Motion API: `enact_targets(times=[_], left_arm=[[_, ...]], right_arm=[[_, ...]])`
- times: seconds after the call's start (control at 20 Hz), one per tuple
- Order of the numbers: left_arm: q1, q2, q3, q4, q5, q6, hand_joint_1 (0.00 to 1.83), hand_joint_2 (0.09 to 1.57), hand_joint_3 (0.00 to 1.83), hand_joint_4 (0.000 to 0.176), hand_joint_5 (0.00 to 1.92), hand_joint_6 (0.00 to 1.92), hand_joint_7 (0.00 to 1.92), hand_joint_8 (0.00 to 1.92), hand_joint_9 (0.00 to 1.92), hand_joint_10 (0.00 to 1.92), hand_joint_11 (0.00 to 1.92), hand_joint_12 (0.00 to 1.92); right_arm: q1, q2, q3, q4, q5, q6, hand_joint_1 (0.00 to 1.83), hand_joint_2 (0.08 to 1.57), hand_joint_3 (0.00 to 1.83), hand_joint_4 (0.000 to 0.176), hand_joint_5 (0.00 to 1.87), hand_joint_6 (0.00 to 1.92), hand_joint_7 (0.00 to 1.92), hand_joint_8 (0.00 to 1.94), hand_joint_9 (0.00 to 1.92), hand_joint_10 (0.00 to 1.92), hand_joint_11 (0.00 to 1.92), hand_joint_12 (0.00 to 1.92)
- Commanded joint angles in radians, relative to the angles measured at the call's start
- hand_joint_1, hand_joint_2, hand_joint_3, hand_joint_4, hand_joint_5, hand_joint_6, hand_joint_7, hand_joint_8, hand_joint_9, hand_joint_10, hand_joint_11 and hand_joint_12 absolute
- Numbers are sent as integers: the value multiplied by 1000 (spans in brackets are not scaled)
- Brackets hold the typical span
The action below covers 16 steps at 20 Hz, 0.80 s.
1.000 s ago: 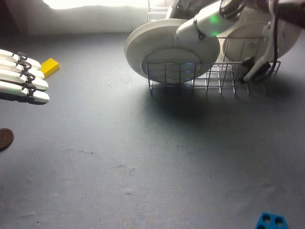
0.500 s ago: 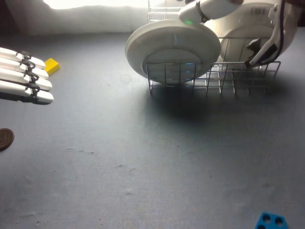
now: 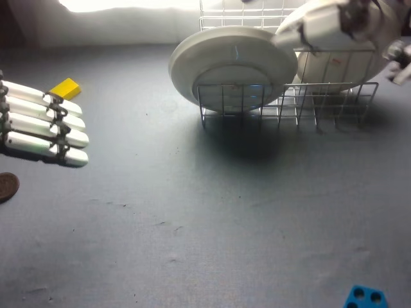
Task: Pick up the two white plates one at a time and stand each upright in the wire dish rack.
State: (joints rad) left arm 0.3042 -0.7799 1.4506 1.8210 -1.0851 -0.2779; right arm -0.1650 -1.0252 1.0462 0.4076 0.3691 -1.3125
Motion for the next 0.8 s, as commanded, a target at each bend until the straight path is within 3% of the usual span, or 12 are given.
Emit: enact_targets(times=[0.0,0.2,0.5,0.6,0.75], left_arm=[[0,13,-4,-68,-8,0,0,1073,2,0,63,9,37,7,15,5,0,0],[28,14,-21,-68,-6,0,0,1073,1,0,67,8,34,5,2,1,0,0],[35,14,-20,-68,-2,-7,0,1077,3,0,69,5,39,8,7,3,0,0],[35,14,-22,-68,-2,-7,0,1073,1,0,67,4,44,8,15,5,0,0],[37,13,-23,-68,3,-7,0,1075,1,0,81,10,64,14,30,10,15,7]], right_arm=[[2,21,-13,-22,139,-19,1170,1023,0,0,760,1,800,1,784,64,289,1297],[-14,93,-49,-24,141,-40,1137,1033,3,0,723,4,772,5,766,52,287,1296],[-75,207,-124,-13,280,-142,1110,1021,0,0,688,0,744,0,741,36,235,1312],[-98,235,-154,123,326,-247,1120,1000,0,0,686,3,739,1,743,35,227,1309],[-110,256,-188,421,444,-436,1121,1007,0,0,641,0,707,2,715,21,172,1352]])
